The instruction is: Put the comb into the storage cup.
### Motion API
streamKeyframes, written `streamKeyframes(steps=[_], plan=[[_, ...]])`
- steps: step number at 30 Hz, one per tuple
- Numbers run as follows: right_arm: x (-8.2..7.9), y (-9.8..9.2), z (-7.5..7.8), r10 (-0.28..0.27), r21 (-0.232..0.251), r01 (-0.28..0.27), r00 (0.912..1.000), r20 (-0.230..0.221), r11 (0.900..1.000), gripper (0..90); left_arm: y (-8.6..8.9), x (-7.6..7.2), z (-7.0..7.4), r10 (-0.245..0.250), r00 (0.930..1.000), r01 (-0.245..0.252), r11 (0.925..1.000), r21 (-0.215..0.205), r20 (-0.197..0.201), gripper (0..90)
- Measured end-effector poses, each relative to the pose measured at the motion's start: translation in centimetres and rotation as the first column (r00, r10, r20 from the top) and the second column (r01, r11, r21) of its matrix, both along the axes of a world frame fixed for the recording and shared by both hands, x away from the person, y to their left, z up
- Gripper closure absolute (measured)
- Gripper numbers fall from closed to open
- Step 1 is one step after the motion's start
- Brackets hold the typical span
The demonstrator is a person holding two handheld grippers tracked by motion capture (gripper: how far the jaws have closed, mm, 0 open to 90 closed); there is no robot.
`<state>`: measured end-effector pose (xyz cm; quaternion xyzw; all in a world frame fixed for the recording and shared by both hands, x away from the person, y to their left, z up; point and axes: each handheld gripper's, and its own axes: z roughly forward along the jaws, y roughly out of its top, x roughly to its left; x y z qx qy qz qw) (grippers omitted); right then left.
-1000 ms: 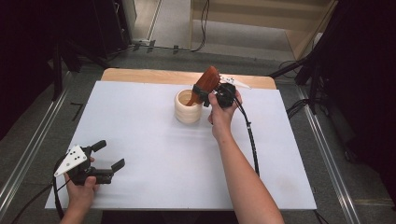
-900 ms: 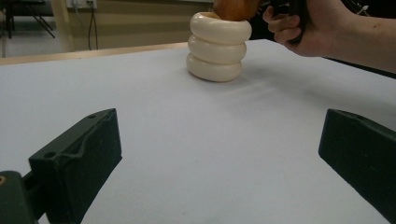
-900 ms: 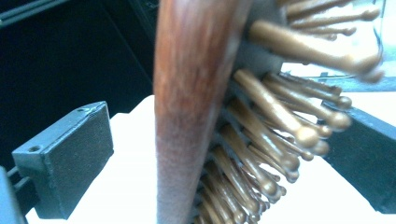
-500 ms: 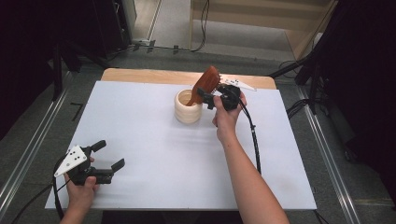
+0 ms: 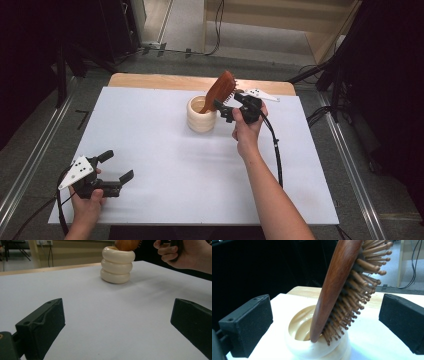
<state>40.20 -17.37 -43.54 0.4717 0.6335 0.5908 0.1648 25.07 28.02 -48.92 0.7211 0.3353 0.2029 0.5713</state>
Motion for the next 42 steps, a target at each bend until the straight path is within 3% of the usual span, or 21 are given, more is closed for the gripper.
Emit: streamKeyframes(steps=[16,21,38,42], plan=[[-2.5,-0.5,0.1,0.025,-0.074,-0.022,0.9990,0.036,0.997,0.0,0.0,0.0,0.0,0.000,1.0000,0.000,1.0000,0.001,0.000,0.0],[-3.5,-0.8,-0.3,0.039,-0.116,-0.034,0.9984,0.040,0.993,0.0,0.0,0.0,0.0,0.000,1.0000,0.000,1.0000,0.001,0.000,0.0],[-6.8,-3.4,-2.0,0.053,-0.177,-0.040,0.9963,0.068,0.983,0.0,-0.1,0.0,0.0,0.001,1.0000,-0.001,1.0000,0.004,-0.001,0.0],[-7.6,-4.1,-2.3,0.038,-0.171,-0.025,0.9963,0.077,0.985,0.0,-0.1,0.0,0.0,0.002,1.0000,-0.002,1.0000,0.004,0.001,0.0]])
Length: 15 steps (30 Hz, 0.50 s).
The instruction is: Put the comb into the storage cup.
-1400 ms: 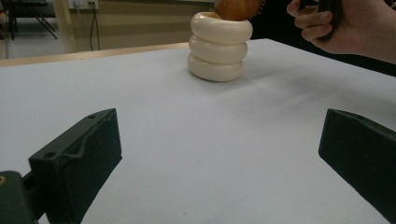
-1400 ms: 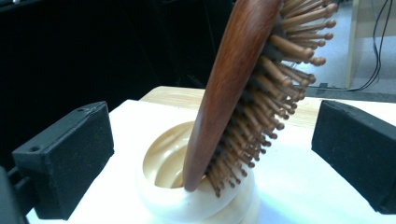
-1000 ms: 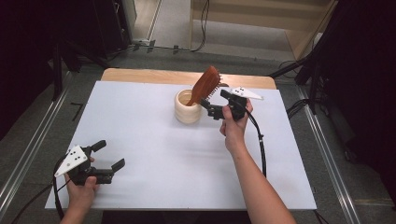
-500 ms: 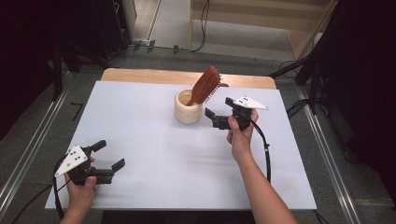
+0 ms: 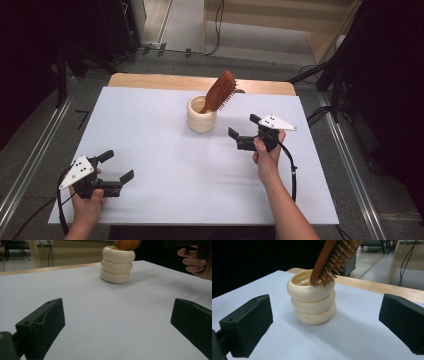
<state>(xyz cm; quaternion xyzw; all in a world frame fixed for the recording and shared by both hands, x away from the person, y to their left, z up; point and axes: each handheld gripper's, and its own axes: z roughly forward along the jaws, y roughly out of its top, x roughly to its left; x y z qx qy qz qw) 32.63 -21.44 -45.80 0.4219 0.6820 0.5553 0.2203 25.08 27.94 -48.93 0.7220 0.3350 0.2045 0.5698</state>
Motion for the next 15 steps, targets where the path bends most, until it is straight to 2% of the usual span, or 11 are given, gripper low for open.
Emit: streamKeyframes(steps=[15], plan=[[-3.0,-2.5,-1.4,-0.037,-0.034,0.037,0.9992,0.015,0.999,0.0,0.0,0.0,0.0,0.000,1.0000,0.000,1.0000,0.004,0.002,0.0]])
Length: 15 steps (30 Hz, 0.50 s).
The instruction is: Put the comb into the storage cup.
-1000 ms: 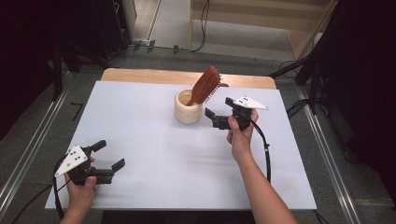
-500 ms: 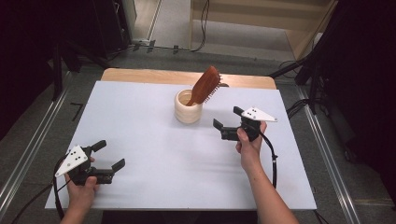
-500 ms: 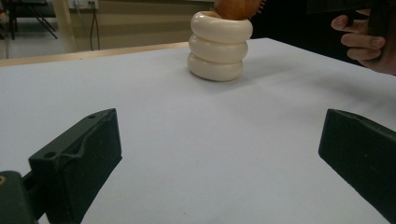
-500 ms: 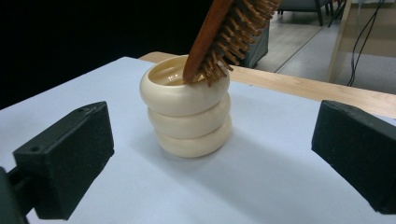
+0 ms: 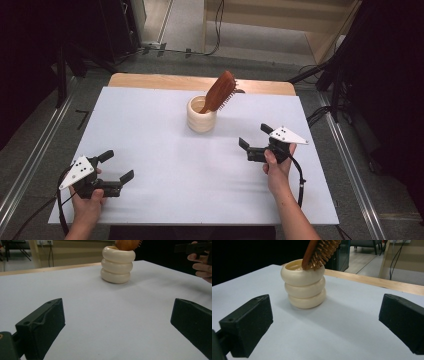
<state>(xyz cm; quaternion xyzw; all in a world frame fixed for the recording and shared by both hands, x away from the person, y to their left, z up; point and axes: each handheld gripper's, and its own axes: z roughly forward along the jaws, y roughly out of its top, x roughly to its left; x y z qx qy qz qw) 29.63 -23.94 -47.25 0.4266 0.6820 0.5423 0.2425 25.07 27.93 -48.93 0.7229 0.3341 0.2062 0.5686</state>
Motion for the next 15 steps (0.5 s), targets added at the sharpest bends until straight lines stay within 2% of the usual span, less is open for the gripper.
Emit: streamKeyframes(steps=[15], plan=[[-2.4,-3.0,-0.9,-0.035,0.009,0.035,0.9994,0.001,0.999,0.0,-0.1,0.0,0.0,0.000,1.0000,0.000,1.0000,-0.001,0.000,0.0]])
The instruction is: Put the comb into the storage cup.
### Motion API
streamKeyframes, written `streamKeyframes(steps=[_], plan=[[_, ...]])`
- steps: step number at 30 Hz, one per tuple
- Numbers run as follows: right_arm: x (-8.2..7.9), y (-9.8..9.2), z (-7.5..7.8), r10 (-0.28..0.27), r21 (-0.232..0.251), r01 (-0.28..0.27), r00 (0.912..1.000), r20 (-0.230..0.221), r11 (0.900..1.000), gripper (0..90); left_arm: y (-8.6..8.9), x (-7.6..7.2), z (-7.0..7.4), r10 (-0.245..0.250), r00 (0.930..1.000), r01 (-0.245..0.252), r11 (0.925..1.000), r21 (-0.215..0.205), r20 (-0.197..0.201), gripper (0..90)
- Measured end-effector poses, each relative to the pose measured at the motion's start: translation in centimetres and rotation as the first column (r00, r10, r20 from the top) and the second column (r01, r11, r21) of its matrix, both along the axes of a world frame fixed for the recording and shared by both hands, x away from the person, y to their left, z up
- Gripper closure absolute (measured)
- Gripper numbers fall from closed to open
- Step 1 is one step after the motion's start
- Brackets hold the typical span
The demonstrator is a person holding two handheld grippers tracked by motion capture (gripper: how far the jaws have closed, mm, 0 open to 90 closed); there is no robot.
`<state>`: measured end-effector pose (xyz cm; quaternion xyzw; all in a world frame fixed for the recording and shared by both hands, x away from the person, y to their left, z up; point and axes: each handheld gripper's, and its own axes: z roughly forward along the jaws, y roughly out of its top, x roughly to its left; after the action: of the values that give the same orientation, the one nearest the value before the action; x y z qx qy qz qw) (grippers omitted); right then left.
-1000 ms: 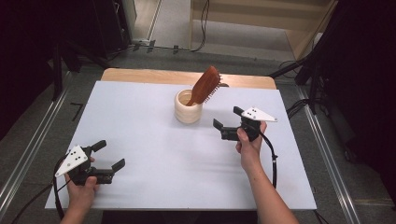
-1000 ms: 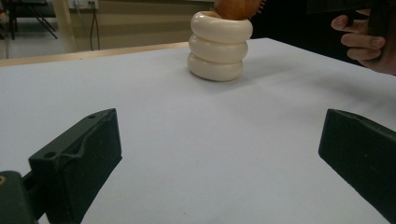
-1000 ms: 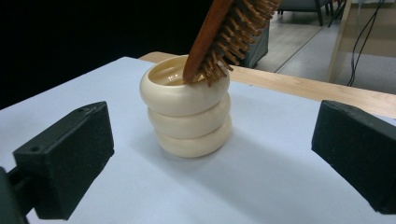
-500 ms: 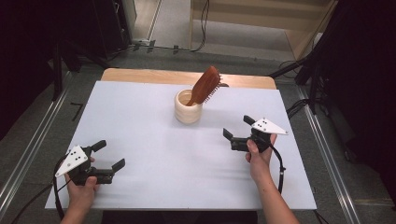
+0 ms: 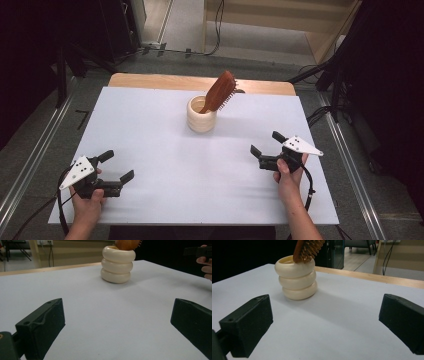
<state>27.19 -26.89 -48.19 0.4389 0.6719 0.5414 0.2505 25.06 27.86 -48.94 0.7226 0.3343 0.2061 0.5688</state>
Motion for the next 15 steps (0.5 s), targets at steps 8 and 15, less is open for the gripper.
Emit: streamKeyframes(steps=[8,15], plan=[[-1.1,-1.1,-0.4,-0.010,-0.010,0.010,0.9999,0.002,1.000,0.0,0.0,0.0,0.0,0.002,1.0000,-0.002,1.0000,0.002,0.001,0.0],[-2.2,-2.2,-0.8,-0.033,-0.013,0.033,0.9995,-0.001,0.999,0.0,0.0,0.0,0.0,-0.001,1.0000,0.001,1.0000,0.000,0.003,0.0]])
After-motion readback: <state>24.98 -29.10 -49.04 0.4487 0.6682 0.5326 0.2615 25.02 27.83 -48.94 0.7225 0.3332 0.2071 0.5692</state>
